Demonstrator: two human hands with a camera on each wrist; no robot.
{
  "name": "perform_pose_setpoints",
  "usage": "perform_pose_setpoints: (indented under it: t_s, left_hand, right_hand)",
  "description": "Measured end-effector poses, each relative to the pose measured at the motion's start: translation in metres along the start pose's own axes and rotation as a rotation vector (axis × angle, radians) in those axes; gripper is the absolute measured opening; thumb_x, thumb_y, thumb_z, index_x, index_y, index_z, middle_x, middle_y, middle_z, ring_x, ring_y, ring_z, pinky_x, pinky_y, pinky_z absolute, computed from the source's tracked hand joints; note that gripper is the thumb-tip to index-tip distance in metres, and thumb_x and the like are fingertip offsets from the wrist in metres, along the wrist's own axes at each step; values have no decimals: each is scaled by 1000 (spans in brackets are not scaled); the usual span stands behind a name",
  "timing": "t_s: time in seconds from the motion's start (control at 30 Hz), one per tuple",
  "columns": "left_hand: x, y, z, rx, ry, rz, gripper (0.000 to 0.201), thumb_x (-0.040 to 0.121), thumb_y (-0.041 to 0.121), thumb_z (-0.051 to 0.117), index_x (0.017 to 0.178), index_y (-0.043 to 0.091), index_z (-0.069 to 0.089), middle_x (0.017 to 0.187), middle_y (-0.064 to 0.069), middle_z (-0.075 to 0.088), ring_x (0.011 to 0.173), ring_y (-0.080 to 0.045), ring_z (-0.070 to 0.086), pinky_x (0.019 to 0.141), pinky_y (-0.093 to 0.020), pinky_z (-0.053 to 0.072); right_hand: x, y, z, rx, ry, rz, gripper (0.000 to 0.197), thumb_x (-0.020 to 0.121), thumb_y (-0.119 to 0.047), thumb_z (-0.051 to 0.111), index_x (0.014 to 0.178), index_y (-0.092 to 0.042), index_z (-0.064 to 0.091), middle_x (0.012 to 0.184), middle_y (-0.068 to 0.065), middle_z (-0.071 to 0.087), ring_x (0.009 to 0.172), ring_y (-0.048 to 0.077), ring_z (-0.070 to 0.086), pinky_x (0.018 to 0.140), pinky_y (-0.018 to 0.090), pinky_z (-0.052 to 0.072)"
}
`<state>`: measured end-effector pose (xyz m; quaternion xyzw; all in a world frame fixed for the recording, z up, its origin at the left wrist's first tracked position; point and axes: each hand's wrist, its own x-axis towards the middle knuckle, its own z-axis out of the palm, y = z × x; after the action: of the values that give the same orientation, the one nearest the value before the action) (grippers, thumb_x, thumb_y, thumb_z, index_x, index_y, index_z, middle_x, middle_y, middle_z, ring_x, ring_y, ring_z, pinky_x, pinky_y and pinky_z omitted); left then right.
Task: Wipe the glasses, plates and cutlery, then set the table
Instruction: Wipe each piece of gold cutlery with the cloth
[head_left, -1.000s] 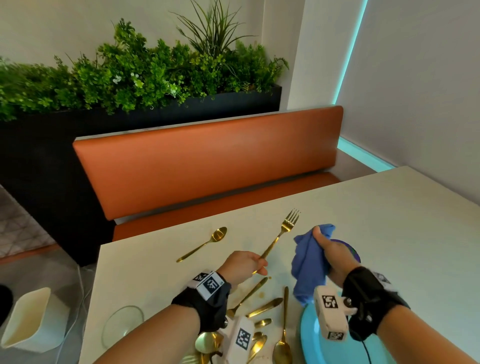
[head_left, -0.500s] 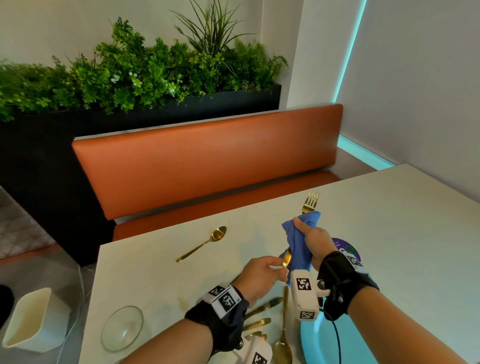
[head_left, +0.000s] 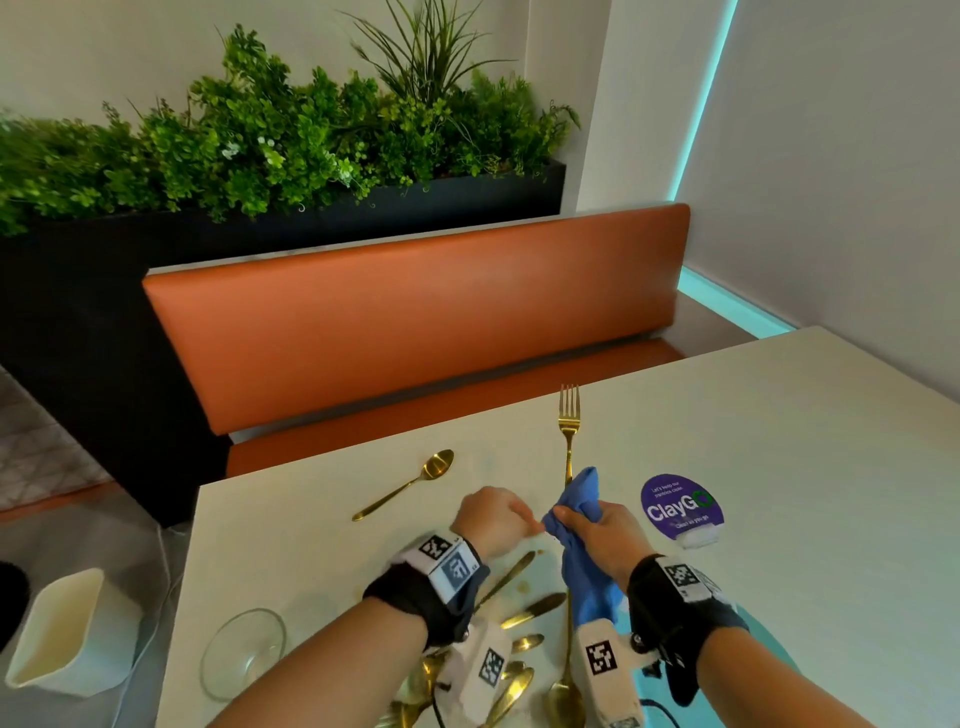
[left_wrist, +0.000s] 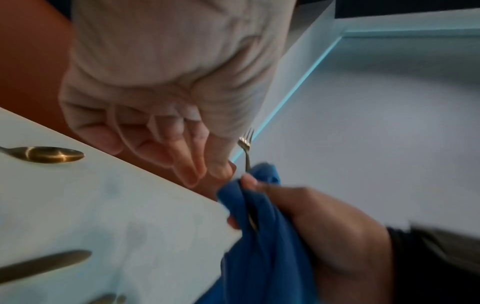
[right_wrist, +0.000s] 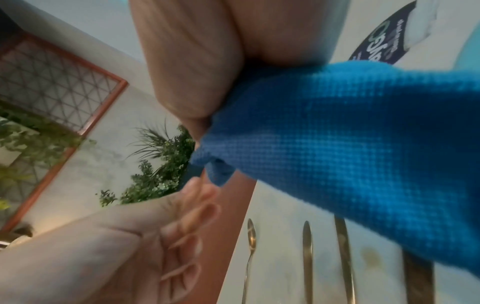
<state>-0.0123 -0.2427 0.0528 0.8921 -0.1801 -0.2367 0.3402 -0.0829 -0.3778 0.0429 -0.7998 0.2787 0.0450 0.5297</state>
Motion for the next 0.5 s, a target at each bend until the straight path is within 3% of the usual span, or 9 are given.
perform_pose_setpoints:
  t_s: [0.13,0.27,0.33,0.37,0.43,0.47,0.5]
  left_hand:
    - [18,8,-13,-239,102,0,25,92,29,55,102,13,70,105,-3,71,106,-19,62,97,-31,46]
    - [25,13,-2,-294,131,-7,24,90,24,59,99,7,73,108,-10,70,106,-25,62,92,-31,47]
    - [31,9,1,-316,143,-45,23,89,18,59,102,6,72,111,-12,70,108,-28,61,95,-32,48]
    - [34,6,1,-351,133,-78,23,88,16,59,104,5,71,113,-14,69,109,-28,61,96,-33,48]
    - [40,1,1,-431,120,-144,26,88,17,61,108,4,70,114,-15,68,107,-26,62,92,-29,47]
    - [43,-1,1,-467,123,-180,27,87,18,62,109,4,69,114,-14,68,105,-25,61,90,-27,45]
    - [46,-3,2,-500,130,-218,27,87,19,63,108,3,69,114,-13,68,105,-24,60,89,-27,43]
  right_hand:
    - [-2,-5,3,-112,-83,-16,42,92,-29,56,52,-16,49,54,-3,53,53,10,47,54,18,37]
    - [-2,-15,14,-173,-140,-48,47,94,-23,52,48,-17,45,36,-9,50,44,2,44,44,8,32]
    - [-2,-16,21,-193,-136,-45,46,94,-22,53,49,-15,43,36,-8,50,39,1,46,43,7,34]
    - [0,-16,24,-220,-140,-48,45,94,-23,53,51,-14,44,44,-6,52,42,1,48,50,10,40]
    - [4,-13,29,-321,-155,-70,43,94,-29,52,54,-14,45,60,3,54,60,13,51,69,28,48]
    - [6,-13,30,-372,-159,-75,43,93,-31,51,55,-14,44,62,3,52,65,17,49,70,31,46]
    - [7,-14,31,-411,-157,-73,43,93,-33,51,55,-14,40,60,2,48,66,18,46,63,28,42]
